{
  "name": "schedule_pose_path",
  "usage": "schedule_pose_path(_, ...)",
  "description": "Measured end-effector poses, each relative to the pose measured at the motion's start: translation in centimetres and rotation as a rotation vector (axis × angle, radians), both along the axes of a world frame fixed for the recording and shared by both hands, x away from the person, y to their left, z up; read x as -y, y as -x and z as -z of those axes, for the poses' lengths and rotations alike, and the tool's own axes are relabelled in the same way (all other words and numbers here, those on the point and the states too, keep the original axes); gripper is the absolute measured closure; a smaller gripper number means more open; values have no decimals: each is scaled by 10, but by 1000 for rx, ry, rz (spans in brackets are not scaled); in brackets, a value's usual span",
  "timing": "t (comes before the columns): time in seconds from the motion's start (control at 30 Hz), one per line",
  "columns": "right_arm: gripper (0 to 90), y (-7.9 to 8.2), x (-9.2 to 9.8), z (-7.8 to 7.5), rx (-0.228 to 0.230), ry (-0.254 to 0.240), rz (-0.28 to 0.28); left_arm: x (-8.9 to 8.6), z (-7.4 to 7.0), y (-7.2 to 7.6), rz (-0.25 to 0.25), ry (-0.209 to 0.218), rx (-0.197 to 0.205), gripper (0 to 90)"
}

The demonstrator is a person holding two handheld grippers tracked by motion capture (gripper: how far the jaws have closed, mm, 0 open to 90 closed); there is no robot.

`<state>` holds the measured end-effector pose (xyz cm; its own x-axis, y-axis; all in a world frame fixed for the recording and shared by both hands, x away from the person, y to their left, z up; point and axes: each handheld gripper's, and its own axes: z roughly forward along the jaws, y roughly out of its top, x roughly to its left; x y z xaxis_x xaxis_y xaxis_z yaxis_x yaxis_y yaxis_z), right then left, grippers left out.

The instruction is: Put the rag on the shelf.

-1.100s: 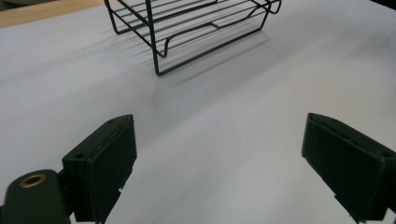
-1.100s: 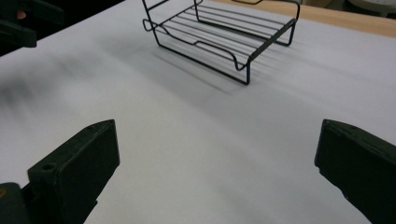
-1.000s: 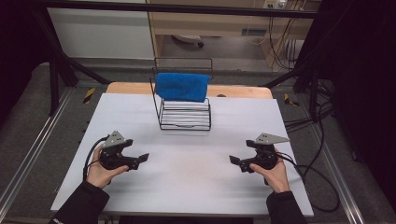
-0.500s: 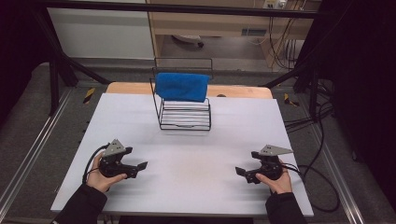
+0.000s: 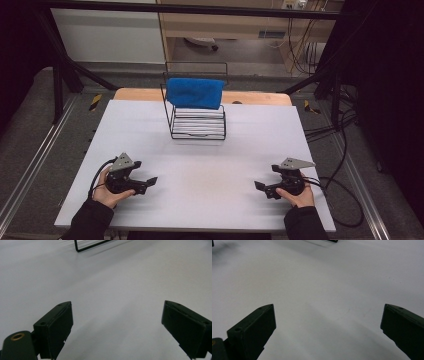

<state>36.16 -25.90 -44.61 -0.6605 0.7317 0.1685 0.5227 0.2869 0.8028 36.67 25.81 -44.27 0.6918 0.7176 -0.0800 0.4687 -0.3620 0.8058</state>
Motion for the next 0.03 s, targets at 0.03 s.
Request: schedule_pose_path(0.03, 6, 0, 0, 0, -3, -2, 2, 0, 0, 0, 1, 0, -2, 103)
